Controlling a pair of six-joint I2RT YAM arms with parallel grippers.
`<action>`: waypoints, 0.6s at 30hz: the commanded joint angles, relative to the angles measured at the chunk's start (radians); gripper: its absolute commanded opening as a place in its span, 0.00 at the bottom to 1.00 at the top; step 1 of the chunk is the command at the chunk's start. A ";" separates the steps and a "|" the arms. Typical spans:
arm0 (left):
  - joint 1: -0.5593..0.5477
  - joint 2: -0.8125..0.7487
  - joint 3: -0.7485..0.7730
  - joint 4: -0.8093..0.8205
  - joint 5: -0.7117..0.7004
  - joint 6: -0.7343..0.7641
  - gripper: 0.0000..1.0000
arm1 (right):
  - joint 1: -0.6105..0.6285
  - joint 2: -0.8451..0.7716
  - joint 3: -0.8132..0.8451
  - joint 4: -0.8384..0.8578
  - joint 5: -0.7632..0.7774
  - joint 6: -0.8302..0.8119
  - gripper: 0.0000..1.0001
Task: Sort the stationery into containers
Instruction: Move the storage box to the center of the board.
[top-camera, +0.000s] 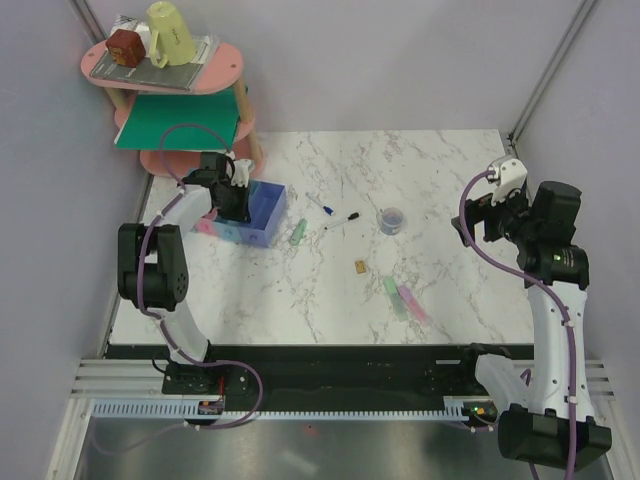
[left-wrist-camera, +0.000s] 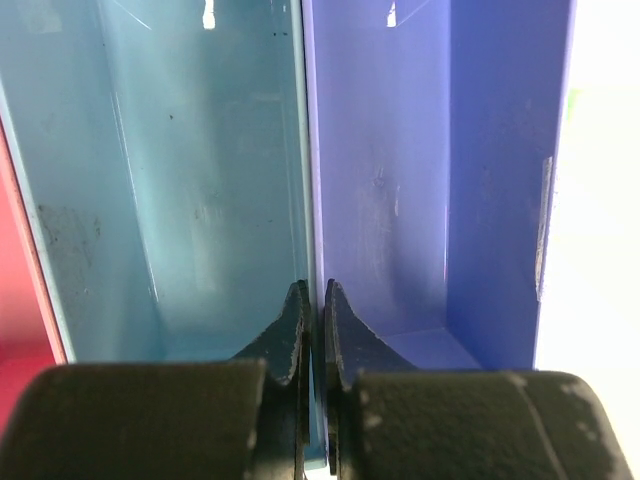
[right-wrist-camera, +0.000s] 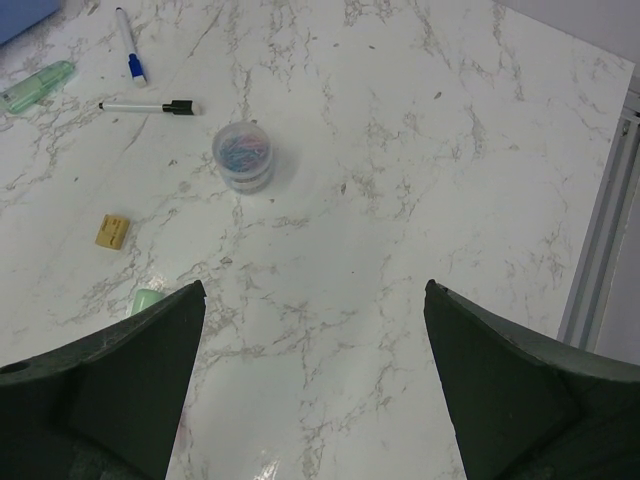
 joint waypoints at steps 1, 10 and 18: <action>-0.059 -0.054 0.038 -0.009 0.206 -0.060 0.02 | 0.005 -0.021 -0.006 0.009 -0.028 0.001 0.98; -0.122 -0.060 0.091 0.000 0.320 -0.122 0.02 | 0.005 -0.043 -0.012 -0.005 -0.019 -0.010 0.98; -0.160 -0.042 0.098 0.066 0.413 -0.209 0.02 | 0.006 -0.046 -0.009 -0.008 -0.019 -0.004 0.98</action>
